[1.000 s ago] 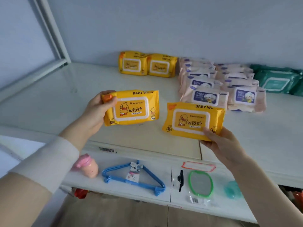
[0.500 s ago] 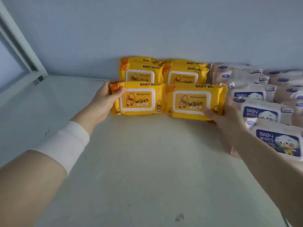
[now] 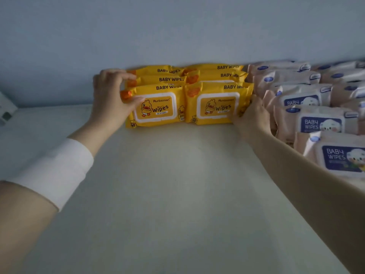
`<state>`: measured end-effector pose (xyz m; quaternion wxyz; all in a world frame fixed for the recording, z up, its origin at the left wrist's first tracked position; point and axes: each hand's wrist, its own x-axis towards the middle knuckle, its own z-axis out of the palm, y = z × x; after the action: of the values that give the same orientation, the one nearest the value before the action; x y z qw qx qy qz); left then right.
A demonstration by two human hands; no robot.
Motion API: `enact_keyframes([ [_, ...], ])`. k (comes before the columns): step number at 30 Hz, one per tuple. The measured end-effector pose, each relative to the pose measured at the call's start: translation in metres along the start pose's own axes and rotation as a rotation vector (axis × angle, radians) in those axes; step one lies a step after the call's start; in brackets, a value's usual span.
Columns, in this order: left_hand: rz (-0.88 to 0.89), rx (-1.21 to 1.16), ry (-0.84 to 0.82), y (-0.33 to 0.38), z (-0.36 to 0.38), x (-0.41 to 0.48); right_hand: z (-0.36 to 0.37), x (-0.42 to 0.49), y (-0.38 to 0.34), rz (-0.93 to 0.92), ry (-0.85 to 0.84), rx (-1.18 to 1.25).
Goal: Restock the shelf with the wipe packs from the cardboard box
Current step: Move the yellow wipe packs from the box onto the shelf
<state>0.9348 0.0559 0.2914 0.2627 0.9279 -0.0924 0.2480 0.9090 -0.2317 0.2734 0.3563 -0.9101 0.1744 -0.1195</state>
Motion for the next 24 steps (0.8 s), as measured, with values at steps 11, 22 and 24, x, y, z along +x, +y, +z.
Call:
enact_keyframes([
  [11,0.533,0.55,-0.38,0.229,0.025,-0.032,-0.166,-0.075,0.063,-0.434,-0.051,-0.461],
  [22,0.914,0.495,-0.636,0.582,0.12,-0.205,-0.416,-0.235,0.339,0.179,-0.131,-0.891],
  [24,0.992,0.472,-0.719,0.636,0.146,-0.245,-0.444,-0.26,0.38,0.304,-0.158,-0.856],
])
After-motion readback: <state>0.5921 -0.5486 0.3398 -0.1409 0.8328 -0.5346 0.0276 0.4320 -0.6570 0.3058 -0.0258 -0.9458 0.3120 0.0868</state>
